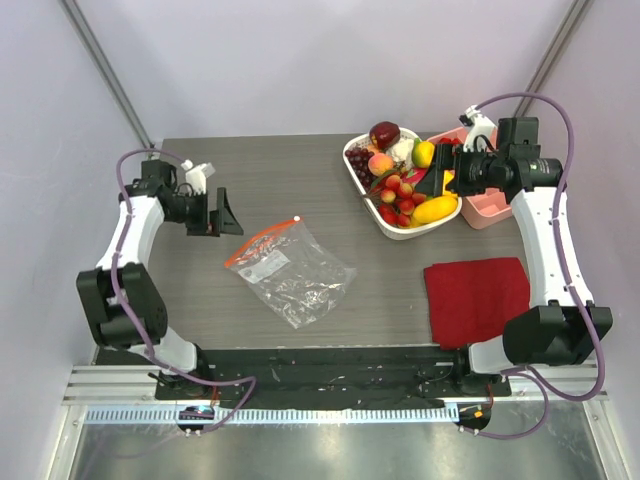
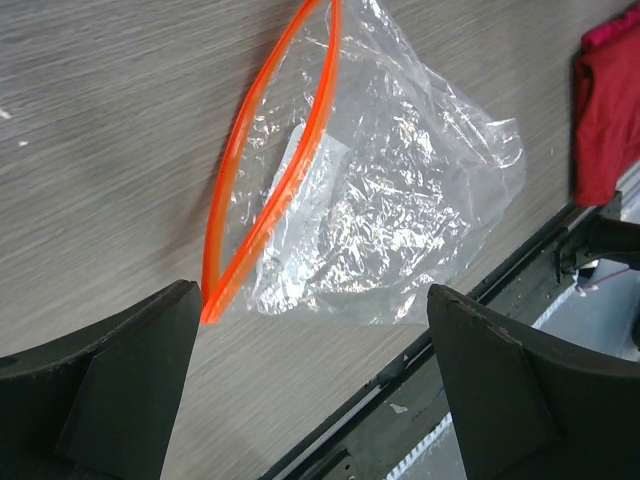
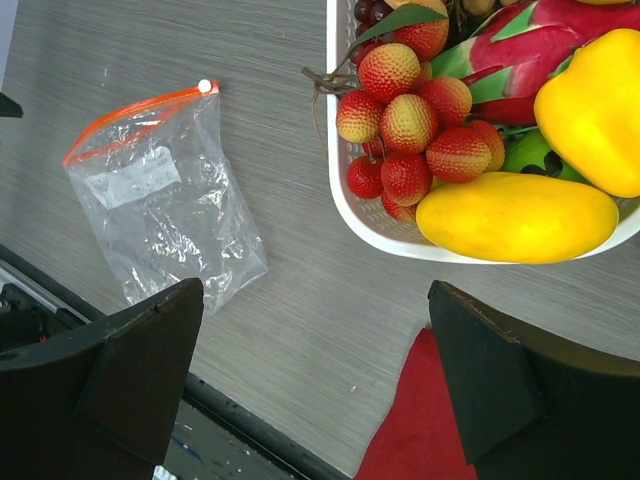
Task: Place the food in the zip-top bag and seal the zipper
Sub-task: Pick up the zipper food storage bag at the center of the board.
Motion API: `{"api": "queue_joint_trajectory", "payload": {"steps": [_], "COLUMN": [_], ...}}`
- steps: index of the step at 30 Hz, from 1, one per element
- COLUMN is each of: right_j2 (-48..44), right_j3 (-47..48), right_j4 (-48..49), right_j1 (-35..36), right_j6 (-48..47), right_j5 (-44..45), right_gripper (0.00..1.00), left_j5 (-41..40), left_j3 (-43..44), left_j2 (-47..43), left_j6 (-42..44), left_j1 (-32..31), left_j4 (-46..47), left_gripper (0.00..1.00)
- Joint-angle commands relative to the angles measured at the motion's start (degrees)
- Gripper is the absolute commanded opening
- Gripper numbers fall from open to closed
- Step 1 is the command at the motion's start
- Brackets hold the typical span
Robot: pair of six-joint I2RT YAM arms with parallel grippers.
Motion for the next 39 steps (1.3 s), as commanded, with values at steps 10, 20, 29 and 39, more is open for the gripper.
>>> {"api": "queue_joint_trajectory", "payload": {"steps": [10,20,29,39], "right_j2": [2.4,5.6,8.9,2.1], "right_j3": [-0.4,1.6,5.8,8.4], "right_j4": [2.2,1.9,-1.4,12.8], "right_j1": [1.1,1.1,1.1,1.9], "right_j6": [-0.9,-2.1,-7.2,8.9], "right_j5": [-1.4,-2.8,-2.6,-8.4], "right_gripper": [1.00,1.00,1.00,1.00], "left_j5": [13.4,10.7,14.8,8.1], "left_j3": [-4.6,-8.0,-5.9,7.3], "left_j2": [12.0,15.1,13.9,-4.5], "left_j6": [7.8,6.2,8.0,9.6], "left_j1": [2.5,2.3,0.1,-2.8], "left_j4": [-0.8,6.4,4.0,-5.2], "left_gripper": [0.92,0.84,0.18,0.00]}}
